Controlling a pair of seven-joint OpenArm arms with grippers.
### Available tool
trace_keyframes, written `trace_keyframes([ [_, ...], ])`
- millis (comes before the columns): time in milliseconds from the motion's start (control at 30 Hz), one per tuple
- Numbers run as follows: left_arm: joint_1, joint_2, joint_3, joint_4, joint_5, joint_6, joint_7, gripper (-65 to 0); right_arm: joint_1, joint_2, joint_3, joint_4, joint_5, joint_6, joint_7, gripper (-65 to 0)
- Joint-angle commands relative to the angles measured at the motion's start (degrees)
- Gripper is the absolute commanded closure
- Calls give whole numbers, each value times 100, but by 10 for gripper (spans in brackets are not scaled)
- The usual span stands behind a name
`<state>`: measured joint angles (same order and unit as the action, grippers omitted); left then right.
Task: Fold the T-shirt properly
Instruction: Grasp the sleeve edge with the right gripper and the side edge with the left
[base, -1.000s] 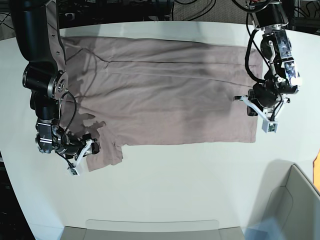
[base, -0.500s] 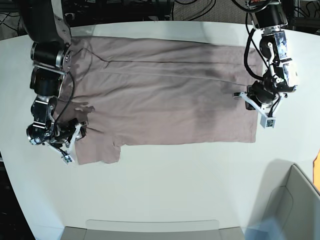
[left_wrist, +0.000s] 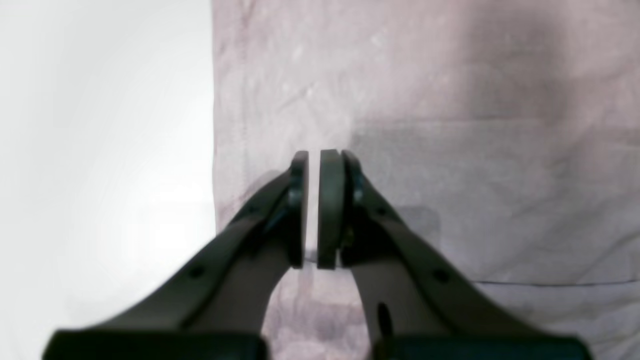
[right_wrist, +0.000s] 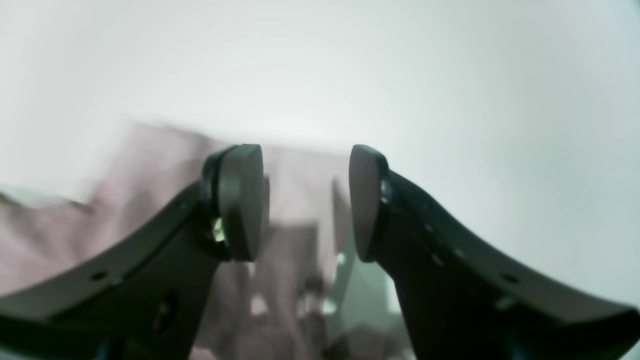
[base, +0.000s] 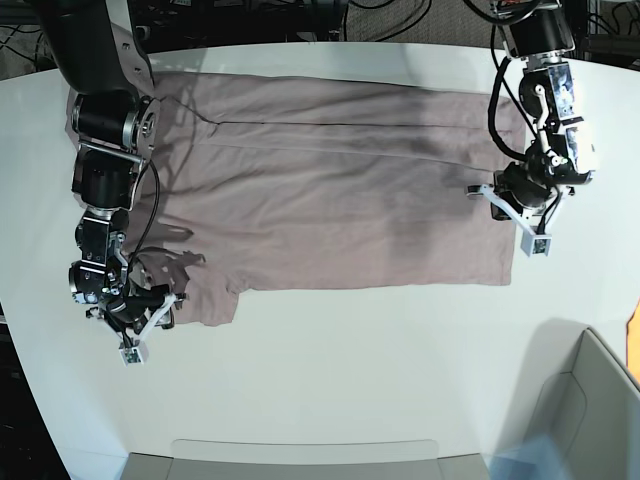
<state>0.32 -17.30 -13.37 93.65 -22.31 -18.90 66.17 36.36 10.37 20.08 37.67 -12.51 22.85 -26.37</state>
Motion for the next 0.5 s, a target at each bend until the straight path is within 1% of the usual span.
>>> trace_keyframes([
  [0,-62,-77,-13,90,-42,-5,-72,-54,333,180,19,-167,78,-83,268,-280],
  [67,-62,-77,-13,90,-42,-5,-72,-54,421,312,28,-651,245,-109,382,-280],
  [133,-54,-77,-13,90,-42,-5,-72,-54,404,471,28,-879,614,-127,461,-280],
  [267,-54,-77,-13,90,-42,-5,-72,-54,289,726,19,-932,1229,-136,444,-280],
  [333,-54,-77,-13,90,-42,-5,-72,-54,245,787,-25,-932,1300,-136,444,-280],
  [467,-54,-68,-13,90,-42,-5,-72,-54,219,743,-34,-941,1133,-136,452,-280],
])
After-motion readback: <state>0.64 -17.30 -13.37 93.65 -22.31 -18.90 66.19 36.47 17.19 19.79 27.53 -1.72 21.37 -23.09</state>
